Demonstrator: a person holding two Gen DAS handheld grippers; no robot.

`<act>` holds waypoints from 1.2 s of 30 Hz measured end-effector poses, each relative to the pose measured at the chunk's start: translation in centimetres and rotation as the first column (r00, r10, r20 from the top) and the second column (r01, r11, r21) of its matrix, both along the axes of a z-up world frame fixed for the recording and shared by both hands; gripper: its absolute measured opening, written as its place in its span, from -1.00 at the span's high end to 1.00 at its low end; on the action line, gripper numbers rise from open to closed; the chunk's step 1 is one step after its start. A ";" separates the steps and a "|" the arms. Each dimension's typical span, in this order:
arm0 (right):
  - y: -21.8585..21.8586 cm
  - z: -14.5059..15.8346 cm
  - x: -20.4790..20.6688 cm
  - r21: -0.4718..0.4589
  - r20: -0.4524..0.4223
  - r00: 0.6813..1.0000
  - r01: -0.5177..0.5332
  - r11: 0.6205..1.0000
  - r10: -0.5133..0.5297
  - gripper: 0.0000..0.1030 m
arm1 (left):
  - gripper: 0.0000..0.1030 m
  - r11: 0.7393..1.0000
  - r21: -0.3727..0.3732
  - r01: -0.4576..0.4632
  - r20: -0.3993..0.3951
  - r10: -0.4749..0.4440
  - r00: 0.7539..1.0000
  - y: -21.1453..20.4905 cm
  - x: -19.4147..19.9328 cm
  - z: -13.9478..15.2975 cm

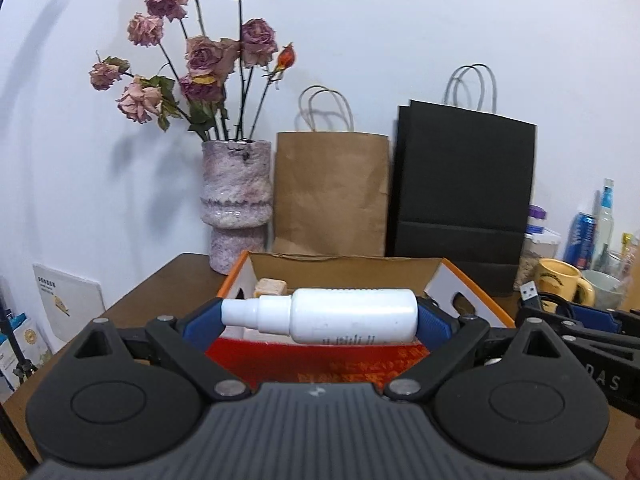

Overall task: Organize rigid objects
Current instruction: 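Lower the spray bottle into the box with the left tool while the right lowers the cable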

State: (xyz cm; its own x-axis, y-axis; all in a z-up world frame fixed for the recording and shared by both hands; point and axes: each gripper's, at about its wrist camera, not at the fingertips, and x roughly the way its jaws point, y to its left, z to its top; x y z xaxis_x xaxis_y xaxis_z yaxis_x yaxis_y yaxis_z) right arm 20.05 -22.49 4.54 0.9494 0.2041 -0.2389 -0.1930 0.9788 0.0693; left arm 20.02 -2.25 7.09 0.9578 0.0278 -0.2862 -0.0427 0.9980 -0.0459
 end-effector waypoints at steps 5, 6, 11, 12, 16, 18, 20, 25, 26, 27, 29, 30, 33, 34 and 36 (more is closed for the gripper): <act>0.6 0.2 1.6 0.009 -0.003 1.000 0.002 1.000 -0.002 0.17 | -0.90 1.000 -0.011 -0.027 0.007 0.028 1.000 0.5 1.5 0.4; 0.7 0.2 1.9 0.010 -0.004 1.000 0.003 1.000 -0.003 0.17 | -0.90 0.999 -0.014 -0.031 0.010 0.031 0.999 0.5 1.8 0.5; 1.0 0.2 3.3 0.012 -0.009 1.000 0.003 1.000 -0.002 0.17 | -0.90 0.999 -0.022 -0.048 0.019 0.049 0.999 0.7 3.3 0.8; 1.0 0.1 3.6 0.011 -0.009 1.000 0.004 1.000 -0.003 0.17 | -0.90 0.998 -0.025 -0.051 0.018 0.051 0.999 0.7 3.6 0.9; 1.1 0.1 4.8 0.011 -0.012 1.000 0.002 1.000 -0.002 0.17 | -0.90 0.998 -0.024 -0.057 0.018 0.057 0.998 0.6 4.6 0.8; 1.2 0.1 5.1 0.010 -0.012 1.000 0.004 1.000 -0.004 0.17 | -0.90 0.998 -0.024 -0.056 0.017 0.057 0.998 0.5 5.2 0.8; 1.1 0.1 5.8 0.012 -0.014 1.000 0.004 1.000 -0.004 0.17 | -0.90 0.998 -0.024 -0.057 0.014 0.057 0.998 0.4 5.7 0.7; 1.1 0.1 7.4 0.007 -0.014 1.000 0.002 1.000 -0.002 0.17 | -0.90 0.998 -0.014 -0.056 0.008 0.056 0.998 0.0 7.3 0.5; 1.1 0.1 7.7 0.006 -0.014 1.000 0.002 1.000 -0.002 0.17 | -0.90 0.998 -0.013 -0.057 0.007 0.057 0.998 0.0 7.7 0.4; 1.1 0.1 7.9 0.004 -0.014 1.000 0.002 1.000 -0.002 0.17 | -0.90 0.998 -0.011 -0.057 0.007 0.057 0.998 -0.1 8.0 0.4; 1.1 0.0 8.5 0.001 -0.014 1.000 0.002 1.000 -0.002 0.17 | -0.90 0.998 -0.007 -0.059 0.004 0.059 0.998 -0.1 8.7 0.3; 1.1 0.0 8.8 0.001 -0.015 1.000 0.004 1.000 -0.003 0.17 | -0.90 0.998 -0.006 -0.060 0.002 0.060 0.998 -0.1 9.1 0.2; 1.0 -0.1 9.8 -0.001 -0.019 1.000 0.004 1.000 -0.004 0.17 | -0.90 0.998 0.000 -0.065 -0.008 0.065 0.998 -0.1 10.2 -0.1; 1.0 -0.1 10.2 -0.002 -0.021 1.000 0.003 1.000 -0.003 0.17 | -0.90 0.998 0.000 -0.066 -0.011 0.066 0.998 -0.1 10.6 -0.1; 0.9 -0.2 10.9 -0.005 -0.023 1.000 0.003 1.000 -0.003 0.17 | -0.90 0.998 0.003 -0.065 -0.020 0.065 0.998 0.0 11.3 -0.3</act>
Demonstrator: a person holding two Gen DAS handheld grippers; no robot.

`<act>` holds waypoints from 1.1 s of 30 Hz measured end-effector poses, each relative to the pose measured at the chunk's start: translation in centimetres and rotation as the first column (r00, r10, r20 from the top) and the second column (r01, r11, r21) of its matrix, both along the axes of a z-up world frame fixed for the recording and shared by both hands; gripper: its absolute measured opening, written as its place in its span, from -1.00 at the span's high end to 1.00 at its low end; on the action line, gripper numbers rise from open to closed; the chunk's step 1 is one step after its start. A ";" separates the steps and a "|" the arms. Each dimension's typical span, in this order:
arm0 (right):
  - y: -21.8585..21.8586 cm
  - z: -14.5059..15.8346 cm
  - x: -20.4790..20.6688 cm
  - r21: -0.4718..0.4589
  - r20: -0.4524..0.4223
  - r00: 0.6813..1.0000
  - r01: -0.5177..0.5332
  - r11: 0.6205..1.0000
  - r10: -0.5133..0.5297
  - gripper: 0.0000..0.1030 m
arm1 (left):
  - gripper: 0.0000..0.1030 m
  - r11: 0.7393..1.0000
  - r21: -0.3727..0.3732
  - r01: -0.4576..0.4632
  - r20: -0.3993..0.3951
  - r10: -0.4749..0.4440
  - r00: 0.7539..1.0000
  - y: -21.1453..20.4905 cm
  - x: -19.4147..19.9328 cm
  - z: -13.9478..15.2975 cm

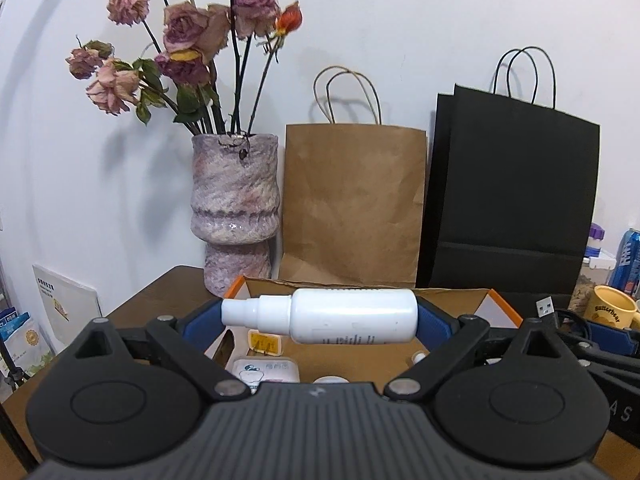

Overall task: Organize rigid objects
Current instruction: 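Lower the spray bottle into the box with the left tool while the right lowers the cable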

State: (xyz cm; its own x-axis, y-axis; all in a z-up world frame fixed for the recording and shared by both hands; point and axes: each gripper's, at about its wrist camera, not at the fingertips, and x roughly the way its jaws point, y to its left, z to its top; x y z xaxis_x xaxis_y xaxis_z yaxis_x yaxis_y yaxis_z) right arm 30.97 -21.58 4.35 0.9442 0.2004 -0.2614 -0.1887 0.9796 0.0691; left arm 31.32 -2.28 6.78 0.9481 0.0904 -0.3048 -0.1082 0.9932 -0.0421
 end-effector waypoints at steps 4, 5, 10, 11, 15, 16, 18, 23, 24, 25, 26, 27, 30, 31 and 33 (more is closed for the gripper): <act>-0.1 -0.3 1.6 0.000 -0.012 1.000 -0.008 1.000 0.008 0.17 | -0.90 1.000 0.011 -0.003 -0.012 0.003 1.000 0.0 1.4 -0.4; -0.1 -0.4 2.0 0.000 -0.015 1.000 -0.009 1.000 0.009 0.17 | -0.90 1.000 0.013 -0.003 -0.015 0.003 1.000 0.0 1.8 -0.5; 0.0 -0.8 3.5 -0.011 -0.029 0.999 -0.017 1.000 0.016 0.17 | -0.90 1.000 0.026 -0.004 -0.030 0.005 1.000 0.0 3.4 -0.9; 0.1 -0.8 3.8 -0.014 -0.030 0.999 -0.018 1.000 0.018 0.17 | -0.90 1.000 0.029 -0.004 -0.033 0.005 0.999 0.1 3.6 -1.0; 0.5 -1.0 4.8 -0.023 -0.038 0.999 -0.031 0.999 0.030 0.17 | -0.90 0.999 0.038 -0.007 -0.049 0.009 0.999 0.2 4.7 -1.4; 0.5 -1.0 5.0 -0.025 -0.041 0.999 -0.035 0.999 0.034 0.17 | -0.90 0.999 0.040 -0.010 -0.053 0.012 0.999 0.3 4.9 -1.5; 0.7 -1.2 5.5 -0.029 -0.047 0.998 -0.043 0.999 0.042 0.17 | -0.90 0.999 0.045 -0.019 -0.066 0.022 0.998 0.5 5.3 -1.7; 0.9 -1.6 6.1 -0.034 -0.064 0.996 -0.061 0.998 0.058 0.17 | -0.90 0.998 0.049 -0.039 -0.092 0.043 0.995 1.0 5.8 -2.3; 1.0 -1.6 6.1 -0.036 -0.066 0.996 -0.062 0.997 0.059 0.17 | -0.90 0.998 0.053 -0.039 -0.092 0.044 0.995 1.0 5.8 -2.3; 1.0 -1.6 6.1 -0.038 -0.066 0.996 -0.062 0.997 0.060 0.17 | -0.90 0.998 0.058 -0.040 -0.092 0.046 0.995 0.9 5.8 -2.3; 1.0 -1.7 6.0 -0.038 -0.066 0.996 -0.062 0.997 0.059 0.17 | -0.90 0.997 0.063 -0.042 -0.091 0.048 0.995 0.9 5.8 -2.4; 1.0 -1.7 6.0 -0.038 -0.066 0.996 -0.062 0.997 0.059 0.17 | -0.90 0.996 0.071 -0.045 -0.091 0.052 0.995 0.8 5.7 -2.4; 0.9 -1.8 5.9 -0.033 -0.074 0.995 -0.068 0.997 0.065 0.16 | -0.90 0.993 0.100 -0.057 -0.087 0.065 0.994 0.5 5.5 -2.6; 0.8 -1.8 6.0 -0.028 -0.079 0.994 -0.073 0.997 0.070 0.15 | -0.91 0.993 0.105 -0.058 -0.088 0.067 0.994 0.5 5.5 -2.6; 0.7 -1.8 6.1 -0.019 -0.089 0.993 -0.080 0.997 0.078 0.12 | -0.93 0.991 0.112 -0.070 -0.089 0.080 0.993 0.5 5.4 -2.6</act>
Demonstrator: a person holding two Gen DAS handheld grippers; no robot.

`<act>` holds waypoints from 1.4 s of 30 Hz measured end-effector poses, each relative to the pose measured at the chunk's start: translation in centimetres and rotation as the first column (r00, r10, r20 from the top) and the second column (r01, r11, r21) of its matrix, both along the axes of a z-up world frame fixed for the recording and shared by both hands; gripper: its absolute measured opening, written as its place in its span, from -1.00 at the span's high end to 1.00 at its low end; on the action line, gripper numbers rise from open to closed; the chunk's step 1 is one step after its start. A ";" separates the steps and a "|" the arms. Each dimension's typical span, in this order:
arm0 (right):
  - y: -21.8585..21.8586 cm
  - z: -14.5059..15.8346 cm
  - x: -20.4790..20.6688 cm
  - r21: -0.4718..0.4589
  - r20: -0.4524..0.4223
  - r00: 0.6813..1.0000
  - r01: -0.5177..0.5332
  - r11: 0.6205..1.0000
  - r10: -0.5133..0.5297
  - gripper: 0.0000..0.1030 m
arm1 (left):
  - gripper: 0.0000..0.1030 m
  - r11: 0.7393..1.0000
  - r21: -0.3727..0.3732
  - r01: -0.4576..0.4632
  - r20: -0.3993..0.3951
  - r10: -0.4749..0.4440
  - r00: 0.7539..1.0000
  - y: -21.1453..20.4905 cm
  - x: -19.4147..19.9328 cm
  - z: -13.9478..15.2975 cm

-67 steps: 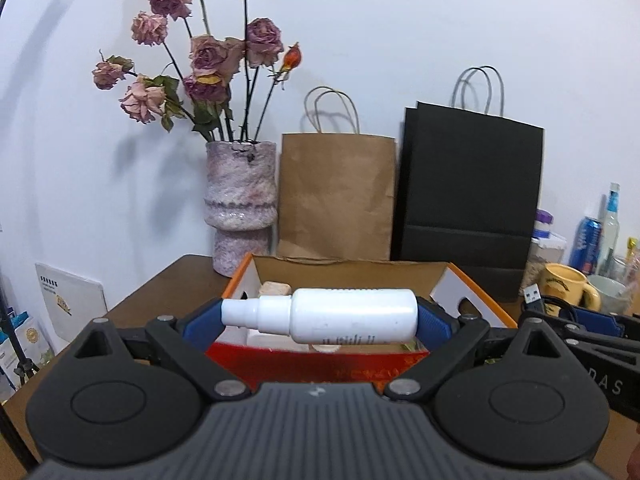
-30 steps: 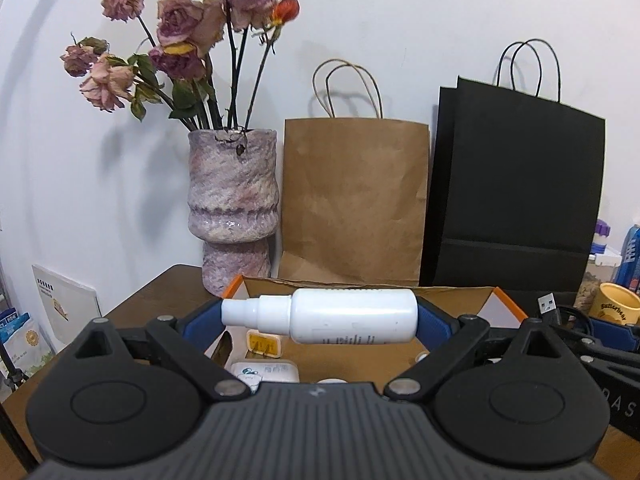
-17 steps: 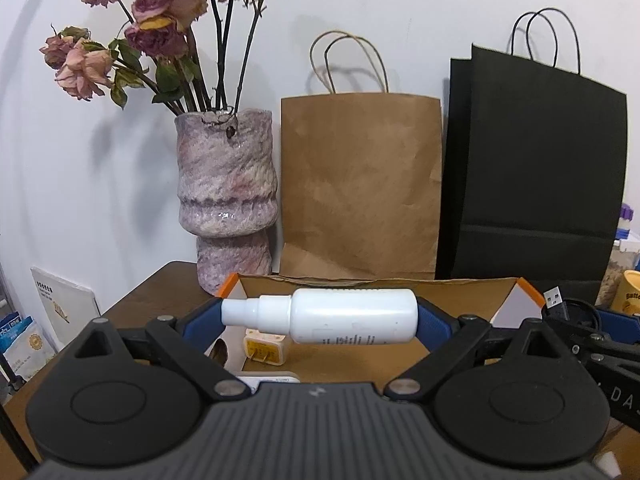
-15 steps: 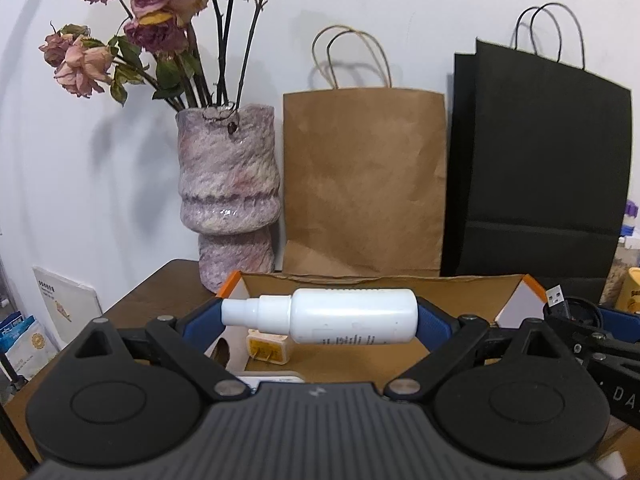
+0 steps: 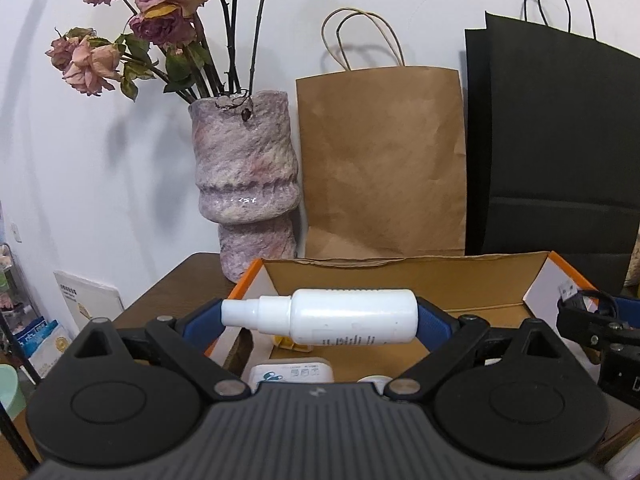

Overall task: Organize rigid objects
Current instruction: 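Lower the spray bottle into the box with the left tool while the right lowers the cable, then open both tools in the box and withdraw them over the table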

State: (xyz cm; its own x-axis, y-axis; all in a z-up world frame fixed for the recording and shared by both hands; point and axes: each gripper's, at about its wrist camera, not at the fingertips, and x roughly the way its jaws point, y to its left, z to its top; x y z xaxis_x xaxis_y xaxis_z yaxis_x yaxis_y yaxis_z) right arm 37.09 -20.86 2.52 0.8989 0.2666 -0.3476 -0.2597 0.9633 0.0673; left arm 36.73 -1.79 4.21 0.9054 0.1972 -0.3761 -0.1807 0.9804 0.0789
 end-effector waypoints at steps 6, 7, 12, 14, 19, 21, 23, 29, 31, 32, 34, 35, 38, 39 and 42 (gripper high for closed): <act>-0.2 0.1 -0.5 0.004 0.035 0.999 0.021 1.000 -0.021 -0.88 | -1.00 0.999 -0.016 -0.031 0.034 0.031 0.999 0.4 -0.4 0.2; -0.2 0.1 -0.5 0.002 0.036 0.999 0.028 1.000 -0.028 -0.95 | -1.00 0.999 -0.021 -0.030 0.034 0.031 0.999 0.5 -0.4 0.3; -0.3 0.0 -0.4 0.000 0.033 0.999 0.042 0.999 -0.042 -1.00 | -1.00 0.999 -0.019 -0.032 0.030 0.032 0.999 0.5 -0.3 0.3; -0.4 0.0 -0.4 -0.002 0.031 0.998 0.048 0.999 -0.048 -1.00 | -1.00 0.999 -0.020 -0.029 0.033 0.030 0.999 0.4 -0.4 0.3; -0.3 0.1 -0.6 -0.005 0.035 0.998 0.056 0.998 -0.056 -1.00 | -1.00 0.999 -0.020 -0.026 0.041 0.026 0.999 0.4 -0.6 0.2; -0.3 0.1 -0.8 -0.006 0.041 0.998 0.057 0.998 -0.056 -1.00 | -1.00 0.999 -0.023 -0.025 0.040 0.026 0.999 0.4 -0.6 0.2; -0.4 0.3 -1.0 -0.007 0.047 0.997 0.058 0.998 -0.058 -1.00 | -1.00 0.999 -0.027 -0.020 0.039 0.021 0.999 0.4 -0.8 0.3; -0.7 0.8 -2.1 -0.022 0.075 0.995 0.067 0.997 -0.065 -1.00 | -1.00 0.999 -0.037 -0.013 0.057 0.015 0.998 0.5 -1.8 0.7; -0.9 0.8 -2.8 -0.043 0.088 0.993 0.079 0.996 -0.075 -1.00 | -1.00 0.999 -0.036 -0.012 0.064 0.015 0.998 0.5 -2.1 0.7; -1.0 0.7 -3.1 -0.051 0.093 0.992 0.084 0.995 -0.079 -1.00 | -1.00 0.999 -0.037 -0.012 0.070 0.015 0.997 0.5 -2.3 0.7; -1.4 0.7 -3.6 -0.054 0.093 0.993 0.083 0.995 -0.078 -1.00 | -1.00 0.999 -0.039 -0.004 0.076 0.007 0.997 0.6 -2.6 0.7; -1.6 0.6 -3.9 -0.054 0.094 0.993 0.082 0.995 -0.077 -1.00 | -1.00 0.999 -0.037 -0.003 0.078 0.006 0.997 0.5 -2.8 0.6; -2.0 0.6 -5.0 -0.062 0.103 0.992 0.085 0.994 -0.078 -1.00 | -1.00 0.999 -0.035 0.005 0.087 -0.002 0.996 0.4 -3.6 0.5; -2.1 0.6 -5.3 -0.063 0.105 0.991 0.085 0.994 -0.079 -1.00 | -1.00 0.999 -0.033 0.007 0.091 -0.004 0.996 0.4 -4.0 0.5; -2.7 0.4 -6.6 -0.067 0.109 0.991 0.088 0.994 -0.080 -1.00 | -1.00 1.000 -0.028 0.013 0.103 -0.010 0.995 0.2 -5.2 0.4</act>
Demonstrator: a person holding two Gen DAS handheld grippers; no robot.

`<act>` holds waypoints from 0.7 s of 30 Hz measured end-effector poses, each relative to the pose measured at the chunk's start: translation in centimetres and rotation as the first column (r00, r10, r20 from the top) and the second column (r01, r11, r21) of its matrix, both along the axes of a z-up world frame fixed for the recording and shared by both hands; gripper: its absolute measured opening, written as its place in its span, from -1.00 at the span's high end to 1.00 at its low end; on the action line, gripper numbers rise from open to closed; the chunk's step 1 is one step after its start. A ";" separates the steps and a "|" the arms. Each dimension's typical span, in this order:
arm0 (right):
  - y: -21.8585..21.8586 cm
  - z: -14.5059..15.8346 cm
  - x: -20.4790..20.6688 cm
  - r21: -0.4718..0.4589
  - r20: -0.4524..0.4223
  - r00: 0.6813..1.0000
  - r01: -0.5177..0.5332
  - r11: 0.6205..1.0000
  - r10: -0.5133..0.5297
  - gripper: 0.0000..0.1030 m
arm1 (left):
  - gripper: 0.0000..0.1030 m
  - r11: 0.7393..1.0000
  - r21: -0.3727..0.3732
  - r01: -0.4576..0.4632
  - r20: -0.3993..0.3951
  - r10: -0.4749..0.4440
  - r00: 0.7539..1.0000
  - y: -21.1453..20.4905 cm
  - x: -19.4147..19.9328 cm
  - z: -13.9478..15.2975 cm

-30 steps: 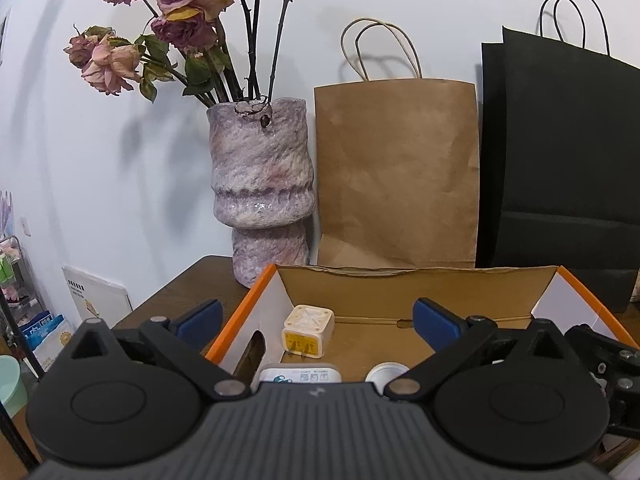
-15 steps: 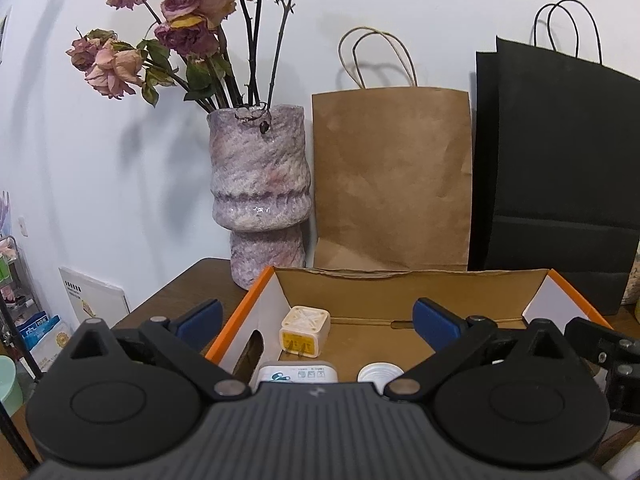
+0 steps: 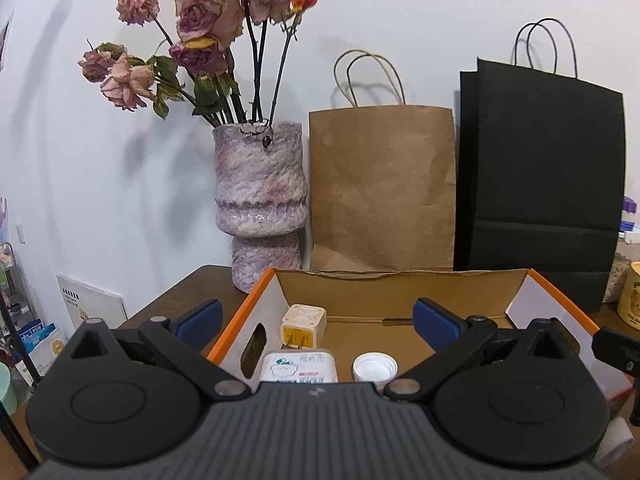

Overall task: Organize rigid objects
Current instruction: 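Open both tools in the box and withdraw them over the table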

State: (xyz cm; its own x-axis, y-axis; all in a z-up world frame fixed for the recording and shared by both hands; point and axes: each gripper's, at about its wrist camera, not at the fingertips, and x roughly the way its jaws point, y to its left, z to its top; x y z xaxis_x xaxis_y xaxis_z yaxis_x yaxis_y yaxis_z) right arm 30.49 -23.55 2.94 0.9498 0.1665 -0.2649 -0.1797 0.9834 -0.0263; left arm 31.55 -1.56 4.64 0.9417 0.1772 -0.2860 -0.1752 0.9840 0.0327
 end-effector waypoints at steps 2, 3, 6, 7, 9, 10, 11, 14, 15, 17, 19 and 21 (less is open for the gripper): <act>-0.4 -0.2 -1.0 -0.005 0.001 1.000 0.003 1.000 -0.003 -1.00 | -1.00 1.000 0.002 0.008 0.003 -0.008 1.000 -0.1 -0.9 -0.1; -0.6 -0.3 -1.5 -0.006 0.000 1.000 0.005 1.000 -0.005 -1.00 | -1.00 1.000 0.002 0.015 0.003 -0.015 1.000 -0.2 -1.3 -0.1; -1.1 -0.6 -2.8 -0.009 -0.005 1.000 0.009 1.000 -0.009 -1.00 | -1.00 1.000 0.006 0.029 -0.003 -0.029 1.000 -0.4 -2.7 -0.4; -1.2 -0.7 -3.3 -0.011 -0.008 1.000 0.010 1.000 -0.010 -1.00 | -1.00 0.999 0.008 0.033 -0.003 -0.033 0.999 -0.4 -3.1 -0.4; -1.6 -0.9 -4.1 -0.011 -0.013 1.000 0.012 1.000 -0.012 -1.00 | -1.00 0.999 0.010 0.043 -0.005 -0.043 0.999 -0.6 -4.1 -0.6; -1.7 -1.0 -4.6 -0.011 -0.017 1.000 0.012 1.000 -0.012 -1.00 | -1.00 0.999 0.011 0.047 -0.006 -0.047 0.999 -0.6 -4.5 -0.6; -1.8 -1.1 -5.0 -0.012 -0.020 1.000 0.012 1.000 -0.012 -1.00 | -1.00 0.999 0.011 0.051 -0.007 -0.051 0.999 -0.7 -4.9 -0.7; -2.1 -1.3 -6.2 -0.017 -0.027 1.000 0.011 1.000 -0.011 -1.00 | -1.00 0.998 0.015 0.062 -0.015 -0.062 0.998 -0.9 -6.2 -1.0; -2.2 -1.4 -6.6 -0.018 -0.029 1.000 0.010 1.000 -0.011 -1.00 | -1.00 0.998 0.015 0.064 -0.018 -0.064 0.998 -1.0 -6.6 -1.0; -2.4 -1.6 -7.5 -0.018 -0.031 0.999 0.010 1.000 -0.011 -1.00 | -1.00 0.997 0.015 0.070 -0.027 -0.069 0.997 -1.1 -7.3 -1.2; -2.5 -1.8 -8.3 -0.020 -0.030 0.999 0.011 1.000 -0.012 -1.00 | -1.00 0.997 0.014 0.073 -0.034 -0.072 0.997 -1.2 -8.0 -1.5; -2.7 -2.0 -9.1 -0.025 -0.032 0.999 0.009 1.000 -0.010 -1.00 | -1.00 0.997 0.016 0.078 -0.043 -0.077 0.996 -1.4 -8.7 -1.7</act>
State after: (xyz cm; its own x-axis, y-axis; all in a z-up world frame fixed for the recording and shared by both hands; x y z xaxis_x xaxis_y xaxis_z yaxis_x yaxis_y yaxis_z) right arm 21.39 -26.21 0.97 0.9421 0.1505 -0.2996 -0.1714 0.9842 -0.0447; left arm 22.82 -2.92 2.93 0.9401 0.1092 -0.3230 -0.0963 0.9938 0.0558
